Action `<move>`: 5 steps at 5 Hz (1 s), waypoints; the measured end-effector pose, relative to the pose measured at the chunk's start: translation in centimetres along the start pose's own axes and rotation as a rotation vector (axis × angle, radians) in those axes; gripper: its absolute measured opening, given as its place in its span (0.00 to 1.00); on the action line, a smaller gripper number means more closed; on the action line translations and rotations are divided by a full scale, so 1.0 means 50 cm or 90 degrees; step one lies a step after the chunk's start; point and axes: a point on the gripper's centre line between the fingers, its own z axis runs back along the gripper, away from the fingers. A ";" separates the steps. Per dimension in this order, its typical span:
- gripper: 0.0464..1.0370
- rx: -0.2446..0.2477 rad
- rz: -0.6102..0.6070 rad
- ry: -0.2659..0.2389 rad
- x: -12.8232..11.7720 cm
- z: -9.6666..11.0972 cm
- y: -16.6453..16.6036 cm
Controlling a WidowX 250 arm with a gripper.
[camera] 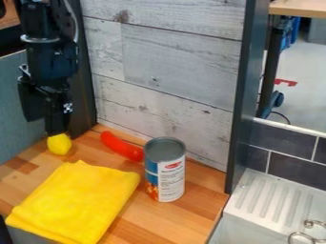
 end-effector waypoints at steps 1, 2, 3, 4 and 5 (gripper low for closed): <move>0.96 -0.012 -0.001 0.015 0.000 -0.017 -0.003; 0.96 -0.021 0.070 -0.017 0.024 -0.020 0.007; 0.96 0.001 0.181 -0.035 0.050 -0.037 0.047; 0.96 0.029 0.318 -0.055 0.082 -0.061 0.081; 0.96 0.053 0.424 -0.059 0.105 -0.069 0.114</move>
